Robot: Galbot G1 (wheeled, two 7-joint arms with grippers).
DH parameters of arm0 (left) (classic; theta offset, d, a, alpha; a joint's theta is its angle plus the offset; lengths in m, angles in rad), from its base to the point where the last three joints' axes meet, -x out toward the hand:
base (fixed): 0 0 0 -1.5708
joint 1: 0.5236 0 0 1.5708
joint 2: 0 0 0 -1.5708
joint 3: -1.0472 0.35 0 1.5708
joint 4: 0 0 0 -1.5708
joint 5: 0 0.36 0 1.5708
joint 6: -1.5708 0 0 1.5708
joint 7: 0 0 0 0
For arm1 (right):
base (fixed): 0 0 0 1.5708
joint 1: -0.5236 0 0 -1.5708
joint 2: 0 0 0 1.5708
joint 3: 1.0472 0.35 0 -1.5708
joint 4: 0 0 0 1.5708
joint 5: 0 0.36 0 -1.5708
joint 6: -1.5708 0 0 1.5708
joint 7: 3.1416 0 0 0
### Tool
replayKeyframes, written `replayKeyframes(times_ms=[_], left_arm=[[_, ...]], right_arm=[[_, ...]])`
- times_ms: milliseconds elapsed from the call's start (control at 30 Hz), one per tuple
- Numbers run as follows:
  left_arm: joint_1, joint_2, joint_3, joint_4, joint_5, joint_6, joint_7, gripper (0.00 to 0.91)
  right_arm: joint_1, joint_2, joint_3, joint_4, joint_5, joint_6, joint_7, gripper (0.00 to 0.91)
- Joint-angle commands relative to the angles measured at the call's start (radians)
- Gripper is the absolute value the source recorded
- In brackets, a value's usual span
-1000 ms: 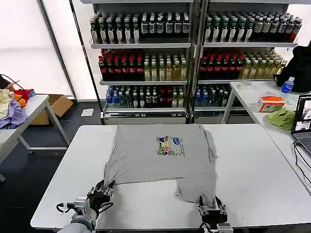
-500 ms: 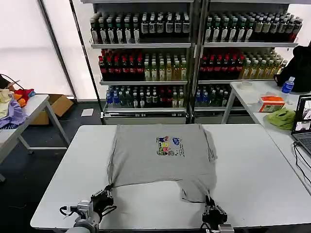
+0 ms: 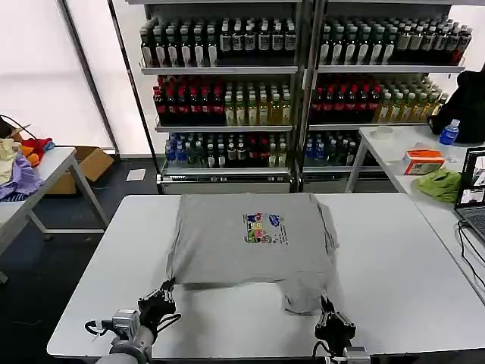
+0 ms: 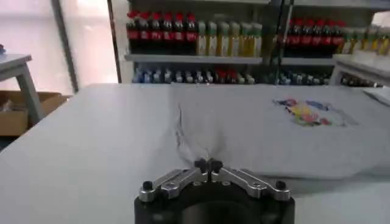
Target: Fold and organize the clothes.
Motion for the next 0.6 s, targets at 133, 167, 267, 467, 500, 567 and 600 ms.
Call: replayKeyframes(times_ms=[133,167,267,467,500,567,600], left_arm=[[-0.107,0.021,0.011,0.05,-0.065,-0.061,-0.027,0.0],[-0.129,0.03,0.015,0.063,-0.058,-0.061,-0.026,0.0],[-0.189,0.047,0.024,0.11,-0.057,-0.059,-0.029,0.01],[-0.278,0.077,0.036,0.208,-0.049,-0.086,-0.028,0.01],[-0.285,0.079,0.038,0.218,-0.05,-0.09,-0.028,0.01],[-0.328,0.08,0.039,0.252,-0.054,-0.095,-0.027,0.0],[-0.339,0.079,0.04,0.264,-0.057,-0.095,-0.028,0.0]], right_arm=[[0.187,-0.032,0.042,-0.075,0.016,0.027,-0.09,0.0],[0.208,-0.039,0.041,-0.084,0.023,0.021,-0.087,0.0],[0.282,-0.047,0.04,-0.117,0.038,0.0,-0.077,0.0],[0.441,-0.05,0.026,-0.261,0.048,-0.018,-0.11,0.0],[0.455,-0.05,0.023,-0.272,0.049,-0.022,-0.111,0.0],[0.512,-0.057,0.01,-0.31,0.057,-0.033,-0.109,0.0],[0.535,-0.059,0.005,-0.32,0.059,-0.035,-0.108,0.0]])
